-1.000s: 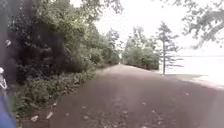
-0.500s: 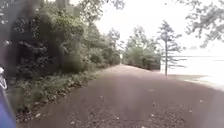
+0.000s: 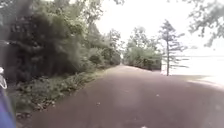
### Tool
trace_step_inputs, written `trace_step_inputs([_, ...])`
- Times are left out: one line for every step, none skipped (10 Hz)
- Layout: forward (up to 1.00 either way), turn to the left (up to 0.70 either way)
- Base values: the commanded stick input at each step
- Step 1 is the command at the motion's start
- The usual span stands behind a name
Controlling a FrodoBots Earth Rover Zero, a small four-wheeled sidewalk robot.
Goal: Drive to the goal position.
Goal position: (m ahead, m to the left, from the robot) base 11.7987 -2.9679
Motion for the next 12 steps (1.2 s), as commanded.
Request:
trace_step_inputs([0.7,-0.01])
trace_step_inputs([0.7,-0.01])
trace_step_inputs([0.7,-0.01])
trace_step_inputs([0.7,-0.01])
trace_step_inputs([0.7,-0.01])
trace_step_inputs([0.7,-0.01])
trace_step_inputs([0.7,-0.01])
trace_step_inputs([0.7,-0.01])
trace_step_inputs([0.7,-0.01])
trace_step_inputs([0.7,-0.01])
trace_step_inputs([0.7,-0.01])
trace_step_inputs([0.7,-0.01])
